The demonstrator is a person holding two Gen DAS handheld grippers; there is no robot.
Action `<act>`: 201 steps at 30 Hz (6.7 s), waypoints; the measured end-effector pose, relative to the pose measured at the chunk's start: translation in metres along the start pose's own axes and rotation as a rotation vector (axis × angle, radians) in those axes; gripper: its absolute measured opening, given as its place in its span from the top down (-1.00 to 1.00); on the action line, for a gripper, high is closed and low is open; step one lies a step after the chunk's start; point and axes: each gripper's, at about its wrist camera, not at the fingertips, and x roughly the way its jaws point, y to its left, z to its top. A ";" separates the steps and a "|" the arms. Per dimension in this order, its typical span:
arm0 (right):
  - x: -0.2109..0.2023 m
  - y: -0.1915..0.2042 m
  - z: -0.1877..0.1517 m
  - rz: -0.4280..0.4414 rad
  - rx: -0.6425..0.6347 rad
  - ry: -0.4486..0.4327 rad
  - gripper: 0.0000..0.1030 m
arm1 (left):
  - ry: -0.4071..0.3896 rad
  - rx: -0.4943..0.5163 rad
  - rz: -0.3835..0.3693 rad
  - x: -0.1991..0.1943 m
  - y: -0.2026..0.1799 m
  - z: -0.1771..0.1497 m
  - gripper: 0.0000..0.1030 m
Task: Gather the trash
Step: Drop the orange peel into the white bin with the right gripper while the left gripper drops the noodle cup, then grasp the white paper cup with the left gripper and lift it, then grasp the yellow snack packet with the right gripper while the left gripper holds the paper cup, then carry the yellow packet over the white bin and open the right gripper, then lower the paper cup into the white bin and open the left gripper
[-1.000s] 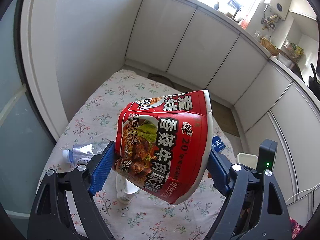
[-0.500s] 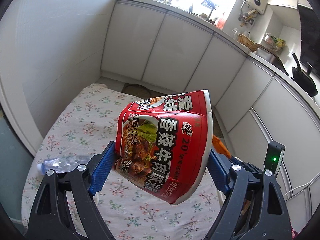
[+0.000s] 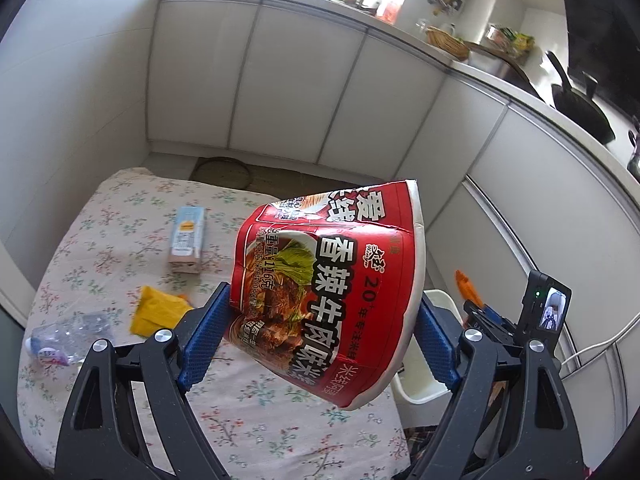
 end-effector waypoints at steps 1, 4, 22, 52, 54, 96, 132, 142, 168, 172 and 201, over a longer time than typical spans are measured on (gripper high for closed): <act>0.001 -0.009 0.000 -0.010 0.021 -0.009 -0.17 | 0.005 0.007 -0.005 0.004 -0.006 0.000 -0.58; -0.003 -0.033 0.003 -0.039 0.079 -0.042 -0.41 | 0.025 0.025 -0.037 0.019 -0.027 0.002 -0.58; -0.017 -0.149 -0.033 -0.159 0.238 -0.049 -0.61 | 0.158 0.119 -0.204 0.117 -0.161 -0.009 -0.58; -0.035 -0.107 -0.038 0.003 0.282 -0.026 -0.79 | 0.295 0.147 0.059 0.147 -0.114 -0.064 -0.86; -0.033 -0.084 -0.045 0.033 0.251 -0.011 -0.79 | 0.282 0.135 0.098 0.135 -0.091 -0.067 -0.86; -0.035 0.207 -0.101 0.367 -0.652 -0.007 -0.79 | 0.266 -0.301 0.360 0.025 0.231 -0.125 0.48; -0.021 0.386 -0.128 0.571 -1.070 0.249 0.44 | 0.078 -0.408 0.204 -0.027 0.255 -0.121 0.48; -0.064 0.363 -0.087 0.638 -0.905 0.099 0.44 | 0.037 -0.369 0.213 -0.037 0.239 -0.113 0.48; -0.028 0.149 -0.007 0.181 -0.280 -0.133 0.44 | 0.029 -0.195 0.146 -0.014 0.133 -0.069 0.48; -0.006 0.105 -0.007 0.079 -0.173 -0.107 0.44 | 0.046 -0.145 0.128 -0.001 0.109 -0.063 0.48; 0.011 -0.092 -0.061 -0.141 0.467 -0.078 -0.70 | 0.123 0.206 -0.143 0.105 -0.129 -0.019 0.47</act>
